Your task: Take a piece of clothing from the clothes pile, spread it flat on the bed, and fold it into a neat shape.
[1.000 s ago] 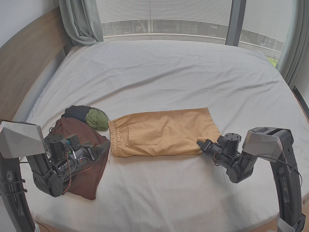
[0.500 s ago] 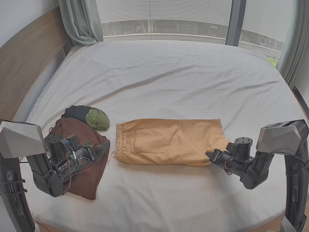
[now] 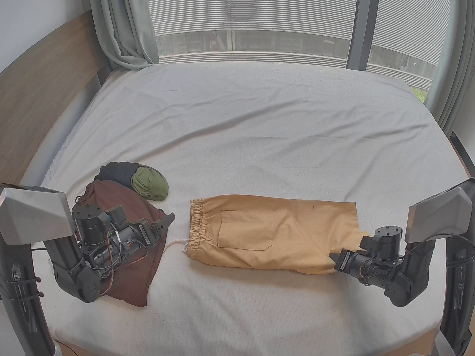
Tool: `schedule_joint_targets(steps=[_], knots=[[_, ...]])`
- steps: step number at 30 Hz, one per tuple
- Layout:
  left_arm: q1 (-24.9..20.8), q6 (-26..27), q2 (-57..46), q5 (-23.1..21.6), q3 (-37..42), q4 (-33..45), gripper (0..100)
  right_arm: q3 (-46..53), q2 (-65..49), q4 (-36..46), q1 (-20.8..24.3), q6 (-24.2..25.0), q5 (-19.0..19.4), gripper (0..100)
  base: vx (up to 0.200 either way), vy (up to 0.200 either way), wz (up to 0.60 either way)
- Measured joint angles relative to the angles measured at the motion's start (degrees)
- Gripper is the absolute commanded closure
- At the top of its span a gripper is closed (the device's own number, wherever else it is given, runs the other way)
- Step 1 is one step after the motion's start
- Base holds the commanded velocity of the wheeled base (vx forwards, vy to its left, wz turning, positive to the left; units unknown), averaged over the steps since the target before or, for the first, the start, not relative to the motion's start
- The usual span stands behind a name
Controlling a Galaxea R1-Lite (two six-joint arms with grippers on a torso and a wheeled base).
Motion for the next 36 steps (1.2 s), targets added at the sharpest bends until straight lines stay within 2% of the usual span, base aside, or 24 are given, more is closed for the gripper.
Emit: schedule_joint_targets(steps=[2, 3, 13, 20, 29, 36], knots=[[-0.1, 0.0, 0.0, 0.0, 0.0, 0.2, 0, 0.2, 0.4, -0.3, 0.0, -0.3, -0.6, 100, 0.0, 0.0, 0.0], [-0.2, 0.0, 0.0, -0.1, -0.1, 0.3, 0, 0.4, 0.7, -0.4, 0.0, -0.5, -1.3, 0, 0.0, 0.0, 0.0], [-1.7, -0.9, 0.1, 0.1, 0.1, 0.4, 0, 3.3, 1.9, -0.5, 0.8, -0.8, -1.8, 0, 0.0, 0.0, 0.0], [-3.9, -7.9, 0.8, 0.6, -1.5, 0.0, 0, 8.7, 1.7, -3.3, 4.4, -0.8, -1.5, 0, 0.0, 0.0, 0.0], [-5.1, -11.4, 2.9, 0.6, -3.4, 0.4, 0, 12.1, -1.0, -4.9, 10.7, -0.5, -1.4, 0, 0.0, 0.0, 0.0], [-5.6, -13.7, 6.5, 0.2, -4.3, -0.4, 0, 9.4, -4.4, -4.9, 12.7, -0.2, -1.3, 0, 0.0, 0.0, 0.0]])
